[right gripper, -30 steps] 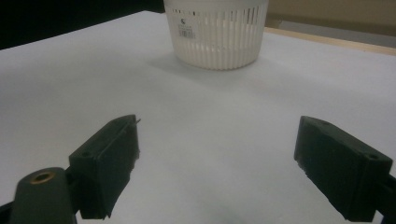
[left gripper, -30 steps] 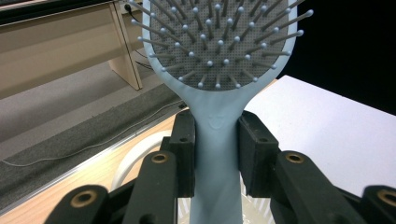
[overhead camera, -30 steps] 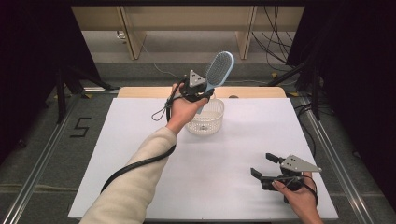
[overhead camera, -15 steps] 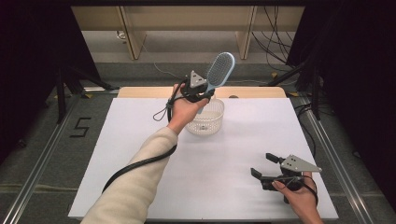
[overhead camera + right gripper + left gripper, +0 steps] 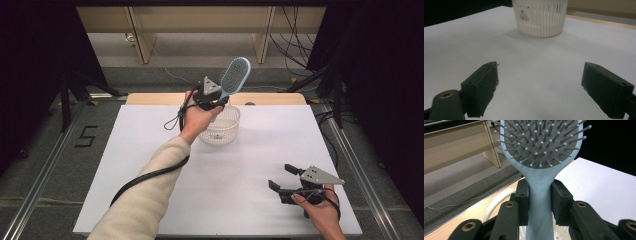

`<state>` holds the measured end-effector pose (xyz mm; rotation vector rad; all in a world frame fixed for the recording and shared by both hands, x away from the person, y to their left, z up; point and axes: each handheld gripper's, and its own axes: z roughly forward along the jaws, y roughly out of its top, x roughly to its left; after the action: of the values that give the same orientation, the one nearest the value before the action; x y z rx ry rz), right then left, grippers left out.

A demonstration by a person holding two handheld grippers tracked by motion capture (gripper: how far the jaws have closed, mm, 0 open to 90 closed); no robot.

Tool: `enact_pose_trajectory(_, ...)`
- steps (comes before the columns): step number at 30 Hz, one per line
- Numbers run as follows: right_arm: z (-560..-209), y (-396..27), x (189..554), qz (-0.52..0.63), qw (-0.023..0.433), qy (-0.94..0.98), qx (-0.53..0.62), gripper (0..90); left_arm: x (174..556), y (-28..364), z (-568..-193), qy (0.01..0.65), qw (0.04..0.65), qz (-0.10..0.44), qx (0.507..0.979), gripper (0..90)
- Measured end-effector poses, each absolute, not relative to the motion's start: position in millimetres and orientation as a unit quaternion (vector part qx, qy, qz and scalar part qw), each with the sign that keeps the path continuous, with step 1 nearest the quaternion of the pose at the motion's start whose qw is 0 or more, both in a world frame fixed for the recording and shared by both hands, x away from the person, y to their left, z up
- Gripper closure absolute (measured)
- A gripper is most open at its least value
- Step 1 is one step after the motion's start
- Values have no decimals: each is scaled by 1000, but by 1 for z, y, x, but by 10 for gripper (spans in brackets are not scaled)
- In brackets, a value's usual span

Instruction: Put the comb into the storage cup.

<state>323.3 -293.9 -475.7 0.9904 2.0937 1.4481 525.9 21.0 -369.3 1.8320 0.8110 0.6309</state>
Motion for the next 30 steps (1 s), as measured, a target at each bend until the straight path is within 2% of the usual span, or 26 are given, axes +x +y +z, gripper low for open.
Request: enact_pose_trajectory(30,-476,-294,323,518,205,752,353,147,531,19,-378,327,496,259,761,695)
